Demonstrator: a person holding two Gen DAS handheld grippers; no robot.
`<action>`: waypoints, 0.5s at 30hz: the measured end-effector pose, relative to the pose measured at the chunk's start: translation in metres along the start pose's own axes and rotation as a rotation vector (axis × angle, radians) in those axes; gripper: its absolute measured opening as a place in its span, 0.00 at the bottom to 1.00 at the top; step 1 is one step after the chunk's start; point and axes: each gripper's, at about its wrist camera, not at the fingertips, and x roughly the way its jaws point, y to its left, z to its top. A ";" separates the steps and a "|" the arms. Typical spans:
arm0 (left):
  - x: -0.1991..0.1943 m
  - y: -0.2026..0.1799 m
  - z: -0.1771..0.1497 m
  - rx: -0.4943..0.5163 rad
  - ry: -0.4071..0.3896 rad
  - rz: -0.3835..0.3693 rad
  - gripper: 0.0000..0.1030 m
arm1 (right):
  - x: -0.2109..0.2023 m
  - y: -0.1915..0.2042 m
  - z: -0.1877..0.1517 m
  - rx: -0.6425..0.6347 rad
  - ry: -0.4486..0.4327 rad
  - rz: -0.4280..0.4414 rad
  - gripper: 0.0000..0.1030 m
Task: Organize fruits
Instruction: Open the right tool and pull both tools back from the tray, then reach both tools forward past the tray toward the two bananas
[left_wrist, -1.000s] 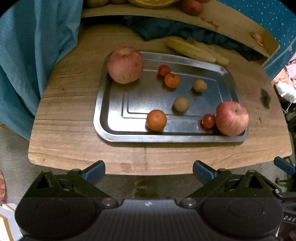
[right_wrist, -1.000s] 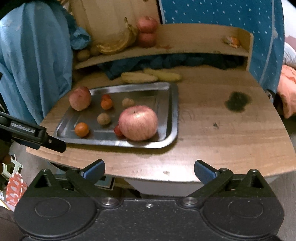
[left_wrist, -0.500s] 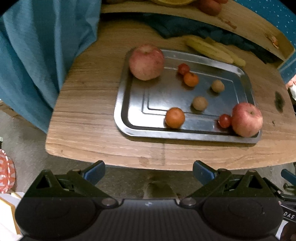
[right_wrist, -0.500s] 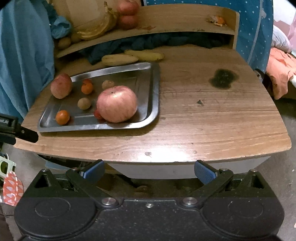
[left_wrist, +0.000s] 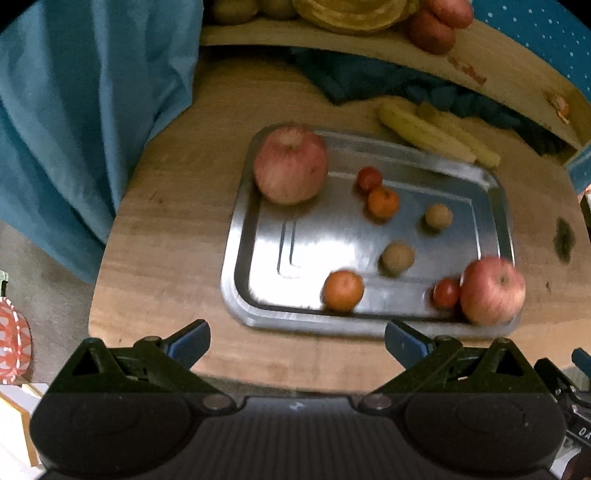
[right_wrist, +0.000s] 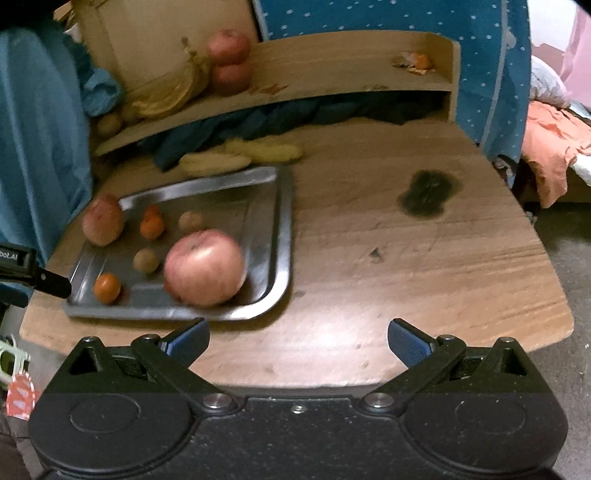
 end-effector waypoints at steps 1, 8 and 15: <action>0.000 -0.003 0.006 0.003 -0.008 -0.002 1.00 | 0.001 -0.003 0.004 0.009 -0.007 -0.005 0.99; 0.009 -0.022 0.049 0.040 -0.031 -0.024 1.00 | 0.017 -0.016 0.032 0.054 -0.030 -0.040 0.99; 0.030 -0.038 0.086 0.063 -0.019 -0.054 1.00 | 0.041 -0.018 0.059 0.035 -0.004 -0.060 0.99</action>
